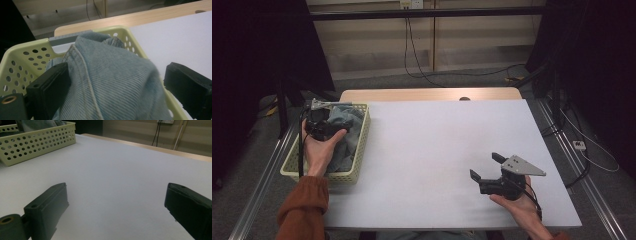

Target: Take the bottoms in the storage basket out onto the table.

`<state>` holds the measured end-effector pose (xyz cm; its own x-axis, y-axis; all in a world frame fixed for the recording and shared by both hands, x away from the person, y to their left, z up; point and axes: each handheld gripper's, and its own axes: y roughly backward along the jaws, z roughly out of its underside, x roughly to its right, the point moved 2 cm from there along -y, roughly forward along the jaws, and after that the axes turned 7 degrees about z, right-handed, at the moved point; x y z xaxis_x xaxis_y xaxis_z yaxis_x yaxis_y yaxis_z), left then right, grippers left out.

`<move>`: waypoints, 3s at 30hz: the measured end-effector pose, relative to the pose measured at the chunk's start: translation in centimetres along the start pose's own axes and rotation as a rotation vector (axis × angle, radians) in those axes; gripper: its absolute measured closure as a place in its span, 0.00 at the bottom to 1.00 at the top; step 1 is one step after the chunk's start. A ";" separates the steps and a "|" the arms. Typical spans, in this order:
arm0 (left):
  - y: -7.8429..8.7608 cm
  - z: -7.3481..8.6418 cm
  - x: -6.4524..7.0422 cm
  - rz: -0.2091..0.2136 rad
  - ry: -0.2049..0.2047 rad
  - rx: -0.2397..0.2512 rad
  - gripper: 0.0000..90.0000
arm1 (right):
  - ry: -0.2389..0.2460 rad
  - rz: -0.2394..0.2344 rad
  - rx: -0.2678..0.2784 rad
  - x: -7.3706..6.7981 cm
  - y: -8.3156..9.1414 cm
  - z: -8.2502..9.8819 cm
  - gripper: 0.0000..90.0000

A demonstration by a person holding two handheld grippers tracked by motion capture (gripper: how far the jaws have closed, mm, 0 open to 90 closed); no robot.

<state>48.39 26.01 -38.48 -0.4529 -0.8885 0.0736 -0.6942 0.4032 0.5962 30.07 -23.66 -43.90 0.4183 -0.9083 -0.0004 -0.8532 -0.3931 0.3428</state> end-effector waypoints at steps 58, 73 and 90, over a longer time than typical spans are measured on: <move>-3.1 2.7 0.2 0.085 0.035 -0.336 0.71 | 0.010 -0.017 0.001 -0.2 0.0 -0.1 0.06; -1.2 1.5 0.3 0.099 0.036 -0.155 0.72 | 0.009 -0.021 0.001 -0.2 0.1 -0.1 0.07; 1.1 0.5 1.0 0.040 -0.003 0.056 0.72 | 0.007 -0.023 0.004 -0.2 0.1 -0.1 0.07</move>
<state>46.92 25.71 -38.17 -0.4823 -0.8709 0.0938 -0.7059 0.4499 0.5471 29.93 -23.47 -43.77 0.4396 -0.8982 -0.0019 -0.8448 -0.4142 0.3387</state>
